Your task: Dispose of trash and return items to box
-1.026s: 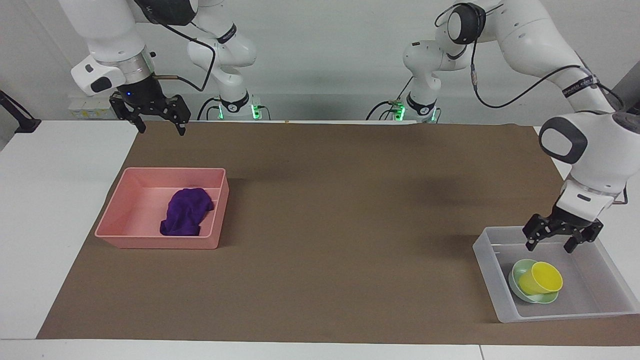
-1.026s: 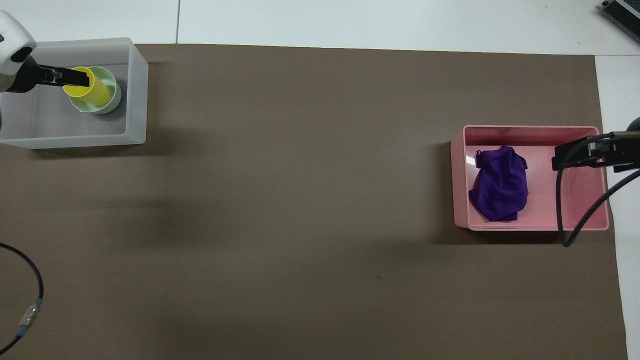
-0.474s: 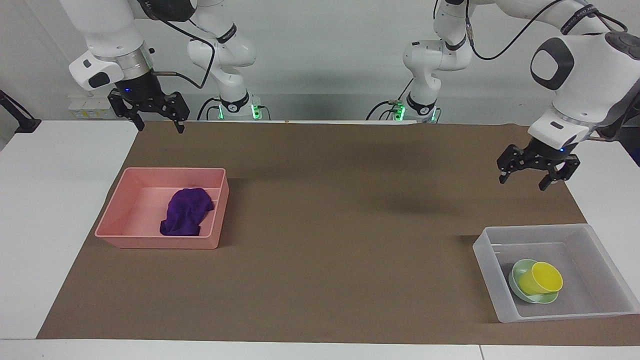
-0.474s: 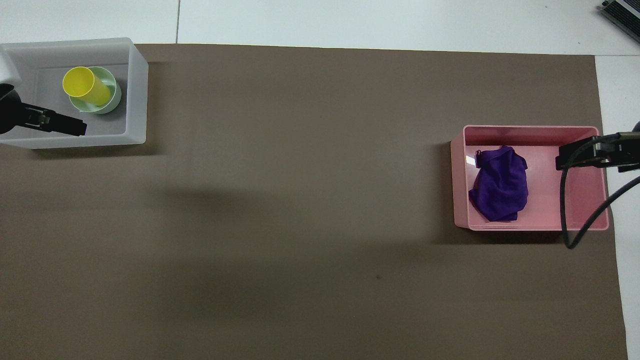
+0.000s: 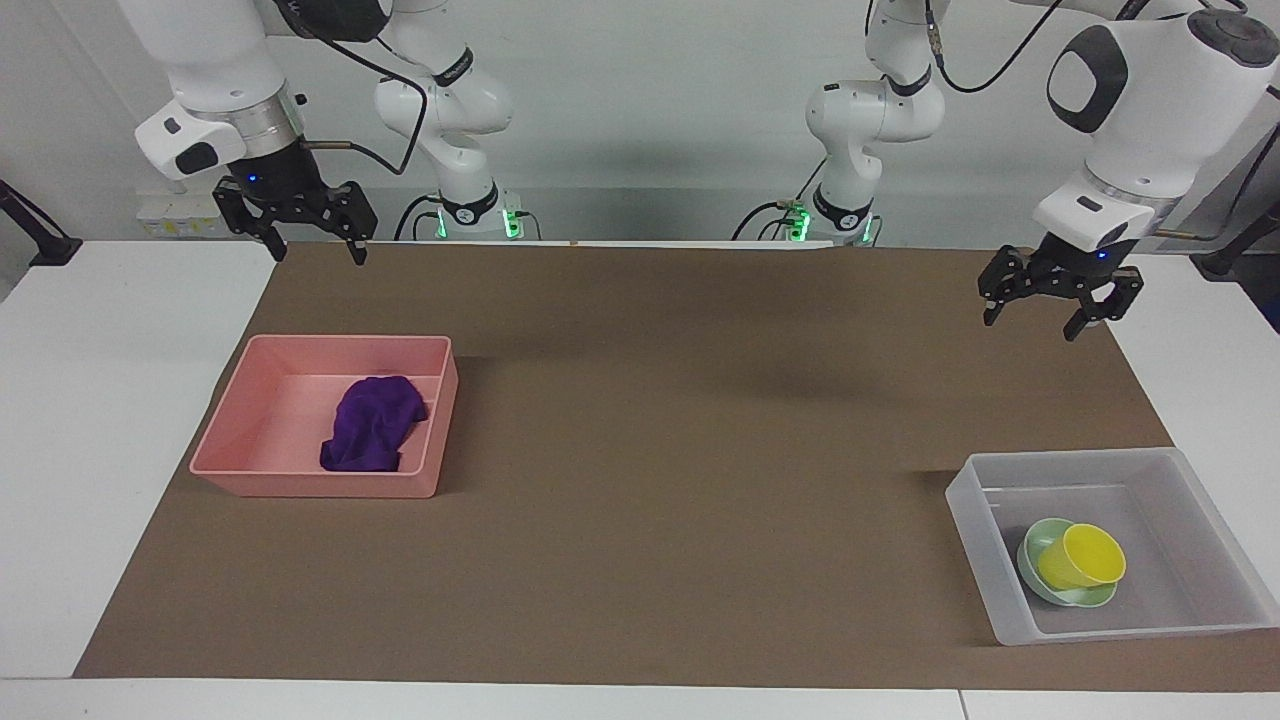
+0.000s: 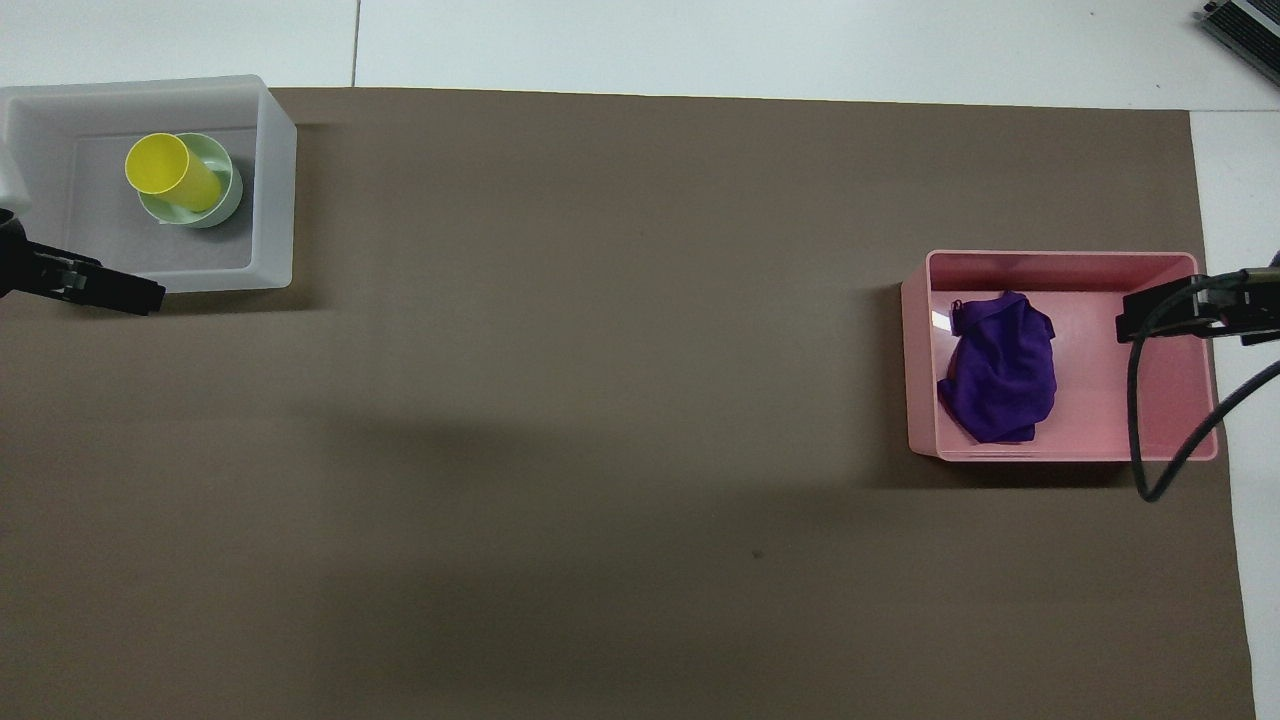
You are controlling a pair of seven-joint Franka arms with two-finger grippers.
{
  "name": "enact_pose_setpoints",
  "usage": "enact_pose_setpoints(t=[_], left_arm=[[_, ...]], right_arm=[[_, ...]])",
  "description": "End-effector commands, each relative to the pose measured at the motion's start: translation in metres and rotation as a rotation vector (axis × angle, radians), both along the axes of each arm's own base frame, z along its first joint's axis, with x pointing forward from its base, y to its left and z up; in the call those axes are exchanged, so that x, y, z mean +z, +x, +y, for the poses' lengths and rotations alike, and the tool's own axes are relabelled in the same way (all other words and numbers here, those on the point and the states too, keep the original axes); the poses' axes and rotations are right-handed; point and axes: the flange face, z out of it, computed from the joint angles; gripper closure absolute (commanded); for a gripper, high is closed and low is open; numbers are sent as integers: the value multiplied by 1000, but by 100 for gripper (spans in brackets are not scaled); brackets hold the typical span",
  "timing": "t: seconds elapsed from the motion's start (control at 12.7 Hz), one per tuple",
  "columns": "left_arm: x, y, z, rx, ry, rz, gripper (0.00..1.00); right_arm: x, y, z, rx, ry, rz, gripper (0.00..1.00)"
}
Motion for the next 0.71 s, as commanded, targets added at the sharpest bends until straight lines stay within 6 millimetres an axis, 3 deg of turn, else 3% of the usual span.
enact_pose_setpoints(t=[0.0,0.63], left_arm=[[11,-5,-1,83,18,13,0],[8,-11,0,94,17,51,0]], right_arm=[[0,-7,-5,22,1,-8,0],[-1,-7,-5,17,7,-10,0]])
